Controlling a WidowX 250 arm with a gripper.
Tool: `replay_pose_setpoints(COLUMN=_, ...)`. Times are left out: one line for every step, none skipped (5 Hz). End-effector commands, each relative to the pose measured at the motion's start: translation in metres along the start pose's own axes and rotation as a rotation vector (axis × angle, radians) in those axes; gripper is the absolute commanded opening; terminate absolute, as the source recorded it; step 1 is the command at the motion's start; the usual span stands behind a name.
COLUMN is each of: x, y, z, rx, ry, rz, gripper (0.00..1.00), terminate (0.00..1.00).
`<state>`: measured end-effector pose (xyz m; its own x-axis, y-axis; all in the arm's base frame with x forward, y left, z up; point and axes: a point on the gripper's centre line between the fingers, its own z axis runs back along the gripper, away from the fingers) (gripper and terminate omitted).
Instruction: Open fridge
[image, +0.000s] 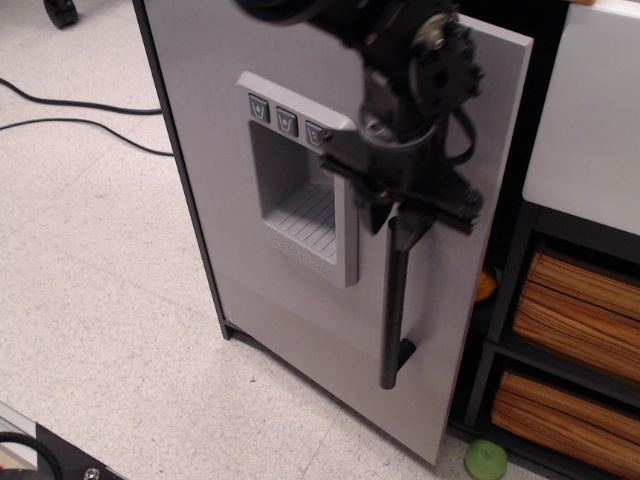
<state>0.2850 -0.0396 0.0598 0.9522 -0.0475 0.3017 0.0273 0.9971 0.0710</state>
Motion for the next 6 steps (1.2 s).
replay_pose_setpoints(x=-0.016, y=0.023, z=0.021, rx=-0.008, ry=0.003, rz=-0.020, gripper=1.00, terminate=0.00)
replay_pose_setpoints(x=-0.025, y=-0.002, z=0.009, rx=0.019, ry=0.060, rz=-0.026, gripper=1.00, terminate=0.00)
replay_pose_setpoints(x=-0.026, y=-0.041, z=-0.002, rx=0.016, ry=0.076, rz=-0.055, gripper=1.00, terminate=0.00)
replay_pose_setpoints(x=-0.022, y=-0.082, z=-0.016, rx=0.010, ry=0.088, rz=-0.071, gripper=1.00, terminate=0.00)
replay_pose_setpoints(x=-0.016, y=-0.120, z=-0.034, rx=0.002, ry=0.092, rz=-0.100, gripper=1.00, terminate=0.00)
replay_pose_setpoints(x=-0.006, y=-0.146, z=-0.049, rx=-0.006, ry=0.076, rz=-0.150, gripper=1.00, terminate=0.00)
